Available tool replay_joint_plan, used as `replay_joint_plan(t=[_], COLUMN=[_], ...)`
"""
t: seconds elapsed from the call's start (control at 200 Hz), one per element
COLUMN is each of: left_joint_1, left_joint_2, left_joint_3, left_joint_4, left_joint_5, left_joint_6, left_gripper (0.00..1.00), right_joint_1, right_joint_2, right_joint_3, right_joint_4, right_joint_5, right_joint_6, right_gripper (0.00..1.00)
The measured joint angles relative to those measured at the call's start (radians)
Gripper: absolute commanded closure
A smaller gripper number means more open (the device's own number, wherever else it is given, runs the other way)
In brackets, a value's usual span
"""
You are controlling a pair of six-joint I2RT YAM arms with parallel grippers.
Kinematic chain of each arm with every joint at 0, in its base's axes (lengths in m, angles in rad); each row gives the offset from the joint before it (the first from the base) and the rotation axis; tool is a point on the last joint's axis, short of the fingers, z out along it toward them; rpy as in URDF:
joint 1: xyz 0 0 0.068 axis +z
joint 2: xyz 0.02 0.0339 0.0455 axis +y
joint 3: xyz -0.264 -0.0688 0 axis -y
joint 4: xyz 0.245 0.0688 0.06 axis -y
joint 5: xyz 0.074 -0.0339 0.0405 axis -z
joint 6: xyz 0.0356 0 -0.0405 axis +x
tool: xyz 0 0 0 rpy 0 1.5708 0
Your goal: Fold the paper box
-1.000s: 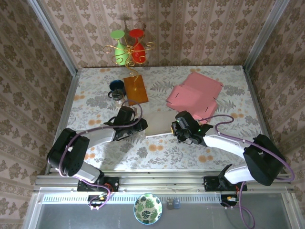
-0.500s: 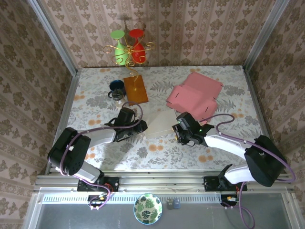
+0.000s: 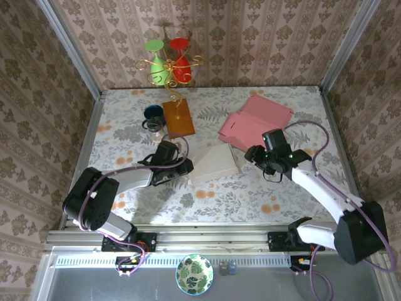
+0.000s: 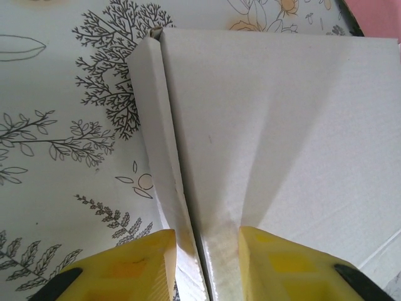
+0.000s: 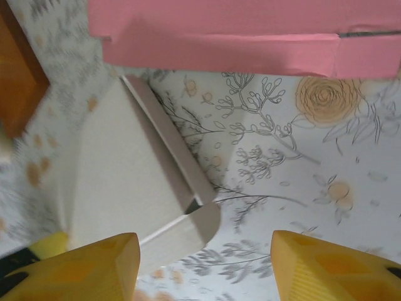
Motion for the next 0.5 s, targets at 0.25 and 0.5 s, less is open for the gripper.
replay_joint_plan(t=[0.25,0.5], left_joint_1=[0.000,0.000], left_joint_2=[0.029,0.035], left_joint_3=[0.029,0.044], left_joint_4=[-0.021,-0.039], left_joint_5=[0.000,-0.001], left_joint_6=[0.031,0.045], left_gripper=[0.71,0.71], right_joint_1=[-0.015,-0.027], right_joint_2=[0.330,0.505], right_joint_3=[0.233,0.303], right_joint_4=[0.000,-0.005], right_joint_5=[-0.200,-0.272], right_joint_6=[-0.333,-0.451], right_gripper=[0.38,0.44])
